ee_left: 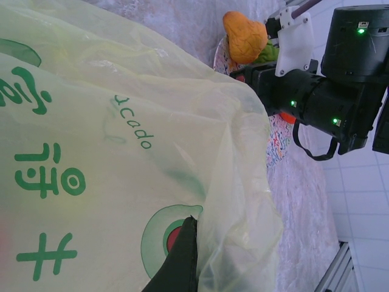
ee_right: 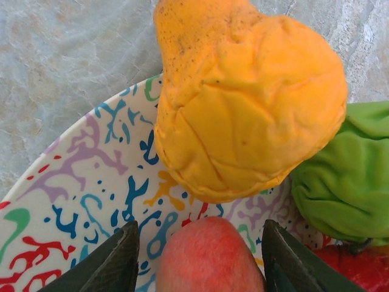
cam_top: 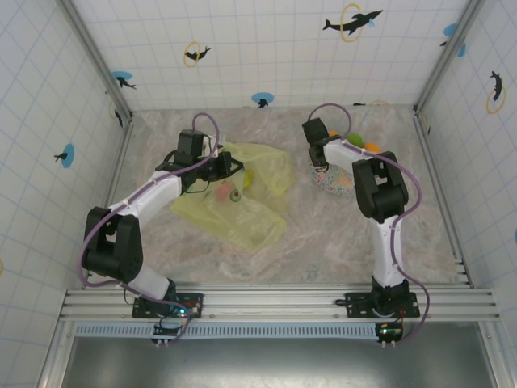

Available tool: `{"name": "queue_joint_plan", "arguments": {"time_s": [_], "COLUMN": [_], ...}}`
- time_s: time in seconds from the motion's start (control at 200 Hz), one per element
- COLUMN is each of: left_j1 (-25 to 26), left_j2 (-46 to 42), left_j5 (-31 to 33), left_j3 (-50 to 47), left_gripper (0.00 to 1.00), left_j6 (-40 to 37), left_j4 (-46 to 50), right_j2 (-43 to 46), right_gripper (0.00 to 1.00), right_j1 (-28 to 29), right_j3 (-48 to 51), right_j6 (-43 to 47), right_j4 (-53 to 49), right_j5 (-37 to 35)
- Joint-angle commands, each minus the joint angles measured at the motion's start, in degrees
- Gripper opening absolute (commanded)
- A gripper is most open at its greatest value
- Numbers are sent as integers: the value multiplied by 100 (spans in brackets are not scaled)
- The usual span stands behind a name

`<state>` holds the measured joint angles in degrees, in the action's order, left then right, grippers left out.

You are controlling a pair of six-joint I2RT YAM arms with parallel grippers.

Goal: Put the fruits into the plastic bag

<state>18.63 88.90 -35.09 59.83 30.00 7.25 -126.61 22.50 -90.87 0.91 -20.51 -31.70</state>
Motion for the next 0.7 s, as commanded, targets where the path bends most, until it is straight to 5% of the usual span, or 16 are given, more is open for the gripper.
{"name": "queue_joint_plan", "arguments": {"time_s": [0.0, 0.696], "left_j1": [-36, -41], "left_j2": [-127, -128], "left_j5": [7, -42], "left_j3": [28, 20], "left_gripper": [0, 0], "left_j6": [18, 51], "left_j4": [-52, -83], "right_j2": [-157, 668], "right_gripper": [54, 45], "right_j1": [-15, 83], "right_j3": [-221, 255], "right_j6": [37, -127], "right_j4": [-82, -70], "right_j5": [-75, 414]}}
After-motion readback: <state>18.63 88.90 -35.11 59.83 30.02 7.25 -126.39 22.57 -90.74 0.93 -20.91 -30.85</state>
